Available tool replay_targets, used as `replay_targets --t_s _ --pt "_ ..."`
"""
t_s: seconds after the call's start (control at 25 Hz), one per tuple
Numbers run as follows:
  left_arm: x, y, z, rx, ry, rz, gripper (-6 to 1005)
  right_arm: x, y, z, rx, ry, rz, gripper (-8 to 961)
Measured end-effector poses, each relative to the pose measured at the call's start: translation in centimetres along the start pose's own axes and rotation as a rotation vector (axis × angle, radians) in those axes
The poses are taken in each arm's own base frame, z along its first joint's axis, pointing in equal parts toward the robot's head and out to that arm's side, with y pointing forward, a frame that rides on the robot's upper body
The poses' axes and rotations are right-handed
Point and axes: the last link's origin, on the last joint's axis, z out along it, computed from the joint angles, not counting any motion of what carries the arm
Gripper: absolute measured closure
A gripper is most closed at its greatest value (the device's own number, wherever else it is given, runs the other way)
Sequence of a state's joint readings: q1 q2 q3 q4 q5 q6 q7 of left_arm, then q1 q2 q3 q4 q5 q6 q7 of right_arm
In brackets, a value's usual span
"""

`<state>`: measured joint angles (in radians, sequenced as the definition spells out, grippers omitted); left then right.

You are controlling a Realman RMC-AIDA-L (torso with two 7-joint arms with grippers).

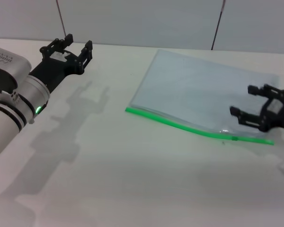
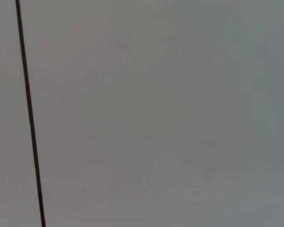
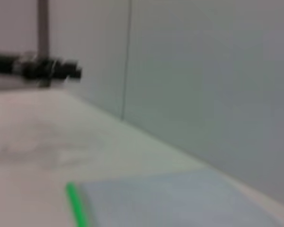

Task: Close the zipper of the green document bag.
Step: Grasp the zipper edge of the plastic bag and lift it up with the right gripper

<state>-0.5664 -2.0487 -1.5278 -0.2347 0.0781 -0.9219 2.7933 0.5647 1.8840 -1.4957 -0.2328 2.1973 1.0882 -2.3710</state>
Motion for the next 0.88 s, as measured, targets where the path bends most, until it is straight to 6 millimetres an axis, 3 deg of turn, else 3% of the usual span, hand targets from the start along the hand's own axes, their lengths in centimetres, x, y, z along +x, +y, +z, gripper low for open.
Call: replay_targets --t_s 0.36,0.88 --pt "-0.2 -0.3 -0.2 0.009 -0.01 0.004 456 2.0 1.4 -2.2 -0.079 0.104 -0.172 138" --pt "-0.3 -0.4 -0.3 0.012 -0.011 0.006 458 1.9 2.2 -4.5 0.018 0.166 -0.335 139"
